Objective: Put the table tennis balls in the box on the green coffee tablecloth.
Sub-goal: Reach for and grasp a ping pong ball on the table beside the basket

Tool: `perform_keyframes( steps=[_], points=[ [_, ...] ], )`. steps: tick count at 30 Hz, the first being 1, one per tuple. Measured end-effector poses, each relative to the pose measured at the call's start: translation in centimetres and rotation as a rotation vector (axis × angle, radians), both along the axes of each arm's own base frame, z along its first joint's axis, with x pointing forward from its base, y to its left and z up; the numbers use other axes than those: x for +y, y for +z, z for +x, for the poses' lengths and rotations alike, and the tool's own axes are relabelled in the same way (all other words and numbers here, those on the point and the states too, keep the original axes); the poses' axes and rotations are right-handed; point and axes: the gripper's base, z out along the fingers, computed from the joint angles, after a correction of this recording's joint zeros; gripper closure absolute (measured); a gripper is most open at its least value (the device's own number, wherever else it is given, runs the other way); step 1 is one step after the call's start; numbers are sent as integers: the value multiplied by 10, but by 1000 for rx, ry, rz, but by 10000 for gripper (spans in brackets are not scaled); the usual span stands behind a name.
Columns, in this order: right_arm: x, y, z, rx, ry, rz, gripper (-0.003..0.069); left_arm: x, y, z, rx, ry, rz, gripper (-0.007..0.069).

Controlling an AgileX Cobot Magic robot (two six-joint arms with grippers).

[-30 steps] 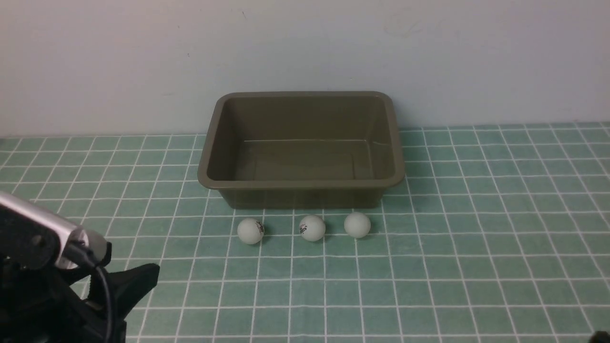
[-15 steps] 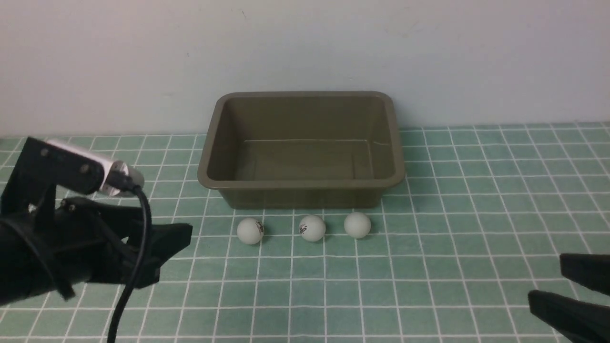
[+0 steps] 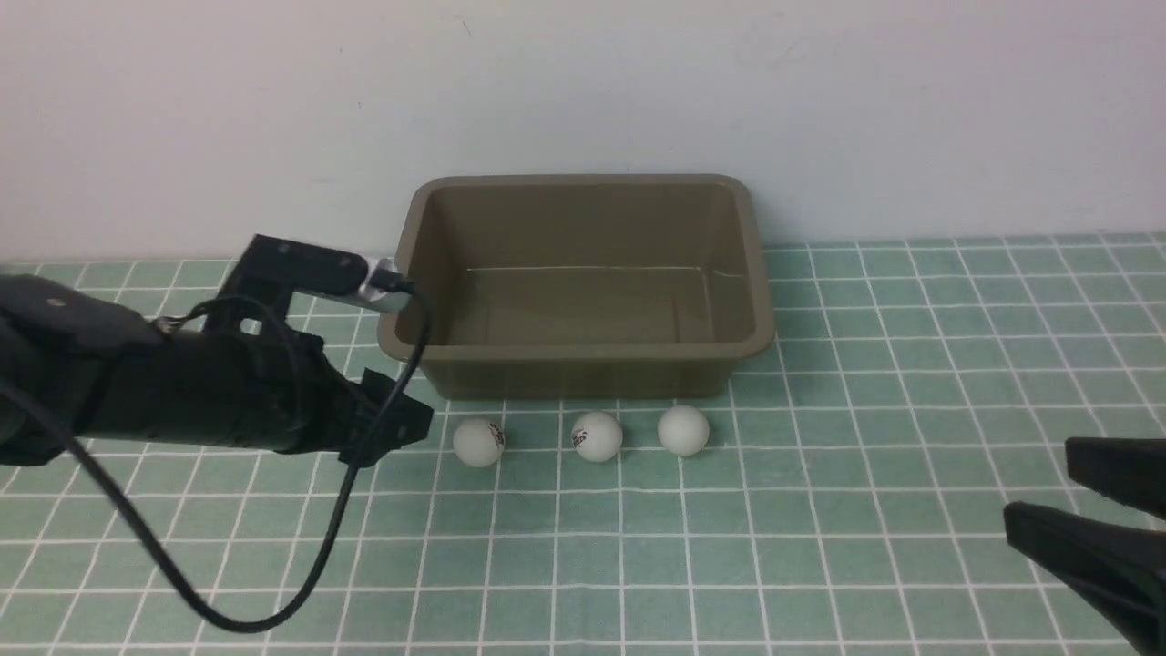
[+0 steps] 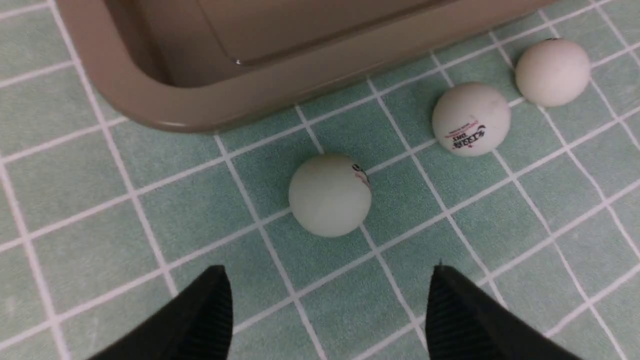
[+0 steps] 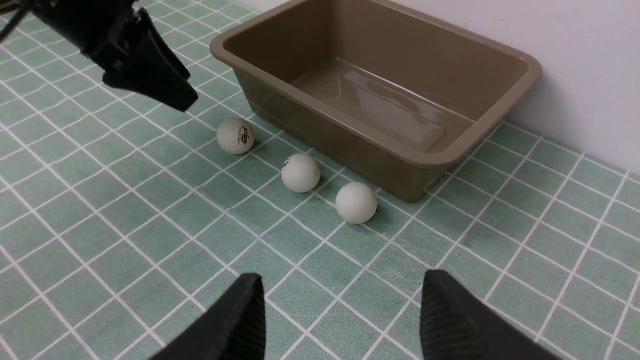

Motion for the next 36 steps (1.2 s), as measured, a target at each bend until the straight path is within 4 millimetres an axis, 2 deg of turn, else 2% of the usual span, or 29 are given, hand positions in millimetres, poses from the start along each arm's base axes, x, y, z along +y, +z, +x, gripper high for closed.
perform_keyframes(
  steps=[4,8,14,22,29,36],
  points=[
    [-1,0,1,-6,-8,1,270,-21,-13,3,8,-16,23,155],
    [-1,0,1,-9,-8,-3,270,-31,-12,5,-44,23,51,155],
    [-2,1,2,-21,-20,-9,270,-31,-15,10,-54,128,39,155],
    [-2,1,2,-36,-24,-22,270,-33,-37,15,3,128,59,155],
    [-3,1,3,-39,-27,-25,270,-39,-42,34,-8,124,56,155],
    [-3,1,3,-39,-27,-25,270,-41,-50,38,5,111,66,155]
  ],
)
